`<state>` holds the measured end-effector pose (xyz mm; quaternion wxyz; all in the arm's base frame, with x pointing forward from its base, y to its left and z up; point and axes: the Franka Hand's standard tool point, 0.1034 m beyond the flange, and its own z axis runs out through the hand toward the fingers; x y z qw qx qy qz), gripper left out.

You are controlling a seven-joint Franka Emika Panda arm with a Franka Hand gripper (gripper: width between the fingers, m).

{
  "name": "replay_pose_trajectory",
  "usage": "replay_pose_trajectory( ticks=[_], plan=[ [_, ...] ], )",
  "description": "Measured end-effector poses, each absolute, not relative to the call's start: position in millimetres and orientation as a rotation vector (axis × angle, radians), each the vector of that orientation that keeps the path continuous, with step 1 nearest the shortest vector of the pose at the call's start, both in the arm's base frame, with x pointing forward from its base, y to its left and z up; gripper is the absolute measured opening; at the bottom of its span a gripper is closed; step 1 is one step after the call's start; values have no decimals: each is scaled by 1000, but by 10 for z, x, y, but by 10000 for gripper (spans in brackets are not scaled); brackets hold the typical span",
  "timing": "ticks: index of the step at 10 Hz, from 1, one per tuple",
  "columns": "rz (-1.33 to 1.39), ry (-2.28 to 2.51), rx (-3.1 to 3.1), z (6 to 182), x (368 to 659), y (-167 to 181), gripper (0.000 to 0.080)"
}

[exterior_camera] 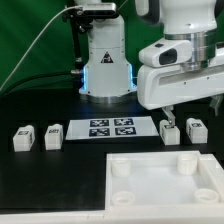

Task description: Assemble one leg

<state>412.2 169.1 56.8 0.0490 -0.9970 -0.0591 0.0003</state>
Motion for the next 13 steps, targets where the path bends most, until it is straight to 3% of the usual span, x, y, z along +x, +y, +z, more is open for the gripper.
replay_pose_trajectory(
  ticks=[2, 5, 12, 13],
  plan=[
    [5, -92, -3036, 496, 3972, 1775, 649],
    [54, -107, -3041, 512, 4011, 1759, 649],
    [1137, -119, -2914, 454, 3848, 1818, 649],
    [1188, -124, -2886, 410, 3915, 1834, 649]
  ],
)
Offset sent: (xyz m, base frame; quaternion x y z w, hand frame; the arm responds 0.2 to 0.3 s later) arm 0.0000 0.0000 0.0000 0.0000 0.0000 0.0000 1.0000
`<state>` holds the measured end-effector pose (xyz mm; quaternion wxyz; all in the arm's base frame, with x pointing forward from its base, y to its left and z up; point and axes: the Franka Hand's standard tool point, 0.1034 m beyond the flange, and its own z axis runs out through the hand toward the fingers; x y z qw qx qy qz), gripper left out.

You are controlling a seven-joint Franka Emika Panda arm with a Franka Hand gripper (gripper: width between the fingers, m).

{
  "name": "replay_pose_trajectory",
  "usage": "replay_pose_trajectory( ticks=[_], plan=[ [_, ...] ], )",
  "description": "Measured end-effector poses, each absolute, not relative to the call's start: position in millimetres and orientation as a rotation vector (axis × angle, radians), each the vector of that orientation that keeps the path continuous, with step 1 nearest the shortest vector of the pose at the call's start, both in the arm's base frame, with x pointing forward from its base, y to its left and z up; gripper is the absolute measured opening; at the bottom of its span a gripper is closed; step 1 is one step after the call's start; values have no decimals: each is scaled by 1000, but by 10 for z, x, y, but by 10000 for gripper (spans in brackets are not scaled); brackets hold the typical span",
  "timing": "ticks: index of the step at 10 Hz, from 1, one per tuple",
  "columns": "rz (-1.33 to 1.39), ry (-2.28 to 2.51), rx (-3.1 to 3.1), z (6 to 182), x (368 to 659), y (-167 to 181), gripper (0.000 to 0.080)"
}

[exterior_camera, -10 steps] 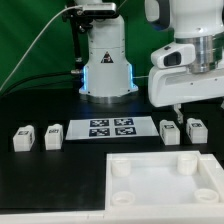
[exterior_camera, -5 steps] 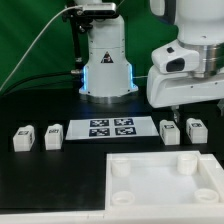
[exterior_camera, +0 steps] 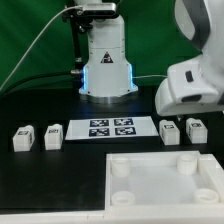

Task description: Assemble one leg

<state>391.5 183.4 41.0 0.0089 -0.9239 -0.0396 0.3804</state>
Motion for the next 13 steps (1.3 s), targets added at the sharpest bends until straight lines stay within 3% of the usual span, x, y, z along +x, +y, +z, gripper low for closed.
replay_pose_trajectory(
  ticks=[2, 7, 10, 11, 12, 13],
  plan=[
    [1194, -119, -2884, 375, 3917, 1836, 649],
    [1255, -95, -2874, 87, 3685, 1887, 649],
    [1259, -99, -2871, 71, 3679, 1891, 619],
    [1259, -99, -2871, 71, 3679, 1891, 439],
    [1260, -100, -2871, 71, 3679, 1891, 439],
    [1260, -100, -2871, 71, 3678, 1891, 288]
  ],
)
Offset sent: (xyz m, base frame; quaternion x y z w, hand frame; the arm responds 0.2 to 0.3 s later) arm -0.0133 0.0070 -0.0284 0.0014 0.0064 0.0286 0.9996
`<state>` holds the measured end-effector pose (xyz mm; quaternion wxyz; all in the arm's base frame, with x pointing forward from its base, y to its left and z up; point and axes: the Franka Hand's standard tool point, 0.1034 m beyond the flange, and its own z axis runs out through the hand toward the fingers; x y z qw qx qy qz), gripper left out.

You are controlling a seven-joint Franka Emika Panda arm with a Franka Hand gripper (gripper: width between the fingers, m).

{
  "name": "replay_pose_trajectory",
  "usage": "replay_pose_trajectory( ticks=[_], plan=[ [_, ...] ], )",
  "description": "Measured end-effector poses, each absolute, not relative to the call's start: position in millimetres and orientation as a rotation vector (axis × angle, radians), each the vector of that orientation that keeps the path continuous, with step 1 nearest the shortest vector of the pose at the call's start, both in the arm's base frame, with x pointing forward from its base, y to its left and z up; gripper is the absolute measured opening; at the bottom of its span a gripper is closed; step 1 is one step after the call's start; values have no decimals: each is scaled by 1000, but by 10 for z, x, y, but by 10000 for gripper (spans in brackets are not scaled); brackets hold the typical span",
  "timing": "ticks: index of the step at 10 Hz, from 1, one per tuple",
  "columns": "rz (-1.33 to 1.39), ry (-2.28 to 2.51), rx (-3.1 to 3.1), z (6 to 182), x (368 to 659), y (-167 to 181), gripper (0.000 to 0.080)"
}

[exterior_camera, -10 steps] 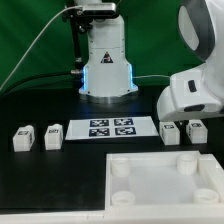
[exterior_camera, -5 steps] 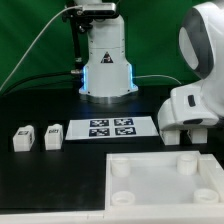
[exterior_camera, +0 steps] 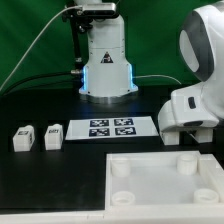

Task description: Assemble one leg

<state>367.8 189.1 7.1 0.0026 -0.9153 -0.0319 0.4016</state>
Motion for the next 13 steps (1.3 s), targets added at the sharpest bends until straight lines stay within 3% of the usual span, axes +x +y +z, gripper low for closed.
replay_pose_trajectory(
  ticks=[8, 9, 11, 13],
  plan=[
    [1255, -108, -2872, 74, 3690, 1883, 291],
    [1203, -169, -2886, 202, 3827, 1811, 291],
    [1121, -290, -2867, 732, 4183, 1570, 291],
    [762, -329, -2940, 1227, 4651, 1357, 291]
  ],
)
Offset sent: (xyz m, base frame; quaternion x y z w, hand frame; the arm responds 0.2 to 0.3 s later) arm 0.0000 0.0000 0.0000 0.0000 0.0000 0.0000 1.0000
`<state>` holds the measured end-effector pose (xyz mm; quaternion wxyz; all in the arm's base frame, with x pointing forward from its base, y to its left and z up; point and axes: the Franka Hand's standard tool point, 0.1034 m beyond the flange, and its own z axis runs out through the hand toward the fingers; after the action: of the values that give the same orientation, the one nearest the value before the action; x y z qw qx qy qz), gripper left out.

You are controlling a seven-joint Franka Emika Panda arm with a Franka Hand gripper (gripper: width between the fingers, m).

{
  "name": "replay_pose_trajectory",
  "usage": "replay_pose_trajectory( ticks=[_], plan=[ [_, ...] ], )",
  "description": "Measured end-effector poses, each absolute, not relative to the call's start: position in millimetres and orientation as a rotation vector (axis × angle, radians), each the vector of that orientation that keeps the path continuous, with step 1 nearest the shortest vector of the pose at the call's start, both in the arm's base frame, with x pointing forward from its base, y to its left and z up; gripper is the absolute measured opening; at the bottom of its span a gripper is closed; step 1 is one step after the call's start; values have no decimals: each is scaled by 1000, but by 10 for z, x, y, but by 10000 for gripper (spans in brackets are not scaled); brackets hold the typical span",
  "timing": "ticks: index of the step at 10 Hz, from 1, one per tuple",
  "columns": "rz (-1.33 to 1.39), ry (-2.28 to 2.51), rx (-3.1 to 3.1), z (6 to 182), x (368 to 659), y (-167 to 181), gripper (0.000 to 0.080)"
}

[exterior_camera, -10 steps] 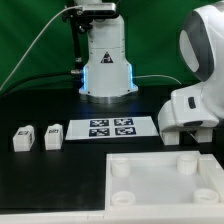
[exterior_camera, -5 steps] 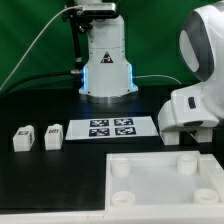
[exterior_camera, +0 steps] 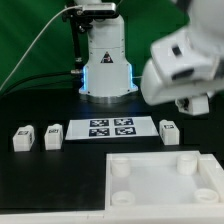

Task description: Assemble one leg

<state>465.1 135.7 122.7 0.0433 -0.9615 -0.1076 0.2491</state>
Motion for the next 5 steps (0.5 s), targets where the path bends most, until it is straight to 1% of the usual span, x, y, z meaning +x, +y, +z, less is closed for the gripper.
replay_pose_trajectory(
  ticks=[1, 3, 5],
  plan=[
    [609, -312, -2978, 1407, 4739, 1240, 291],
    [297, -298, -3028, 1334, 4797, 1234, 291],
    [16, -274, -3043, 1334, 4833, 1201, 291]
  ],
)
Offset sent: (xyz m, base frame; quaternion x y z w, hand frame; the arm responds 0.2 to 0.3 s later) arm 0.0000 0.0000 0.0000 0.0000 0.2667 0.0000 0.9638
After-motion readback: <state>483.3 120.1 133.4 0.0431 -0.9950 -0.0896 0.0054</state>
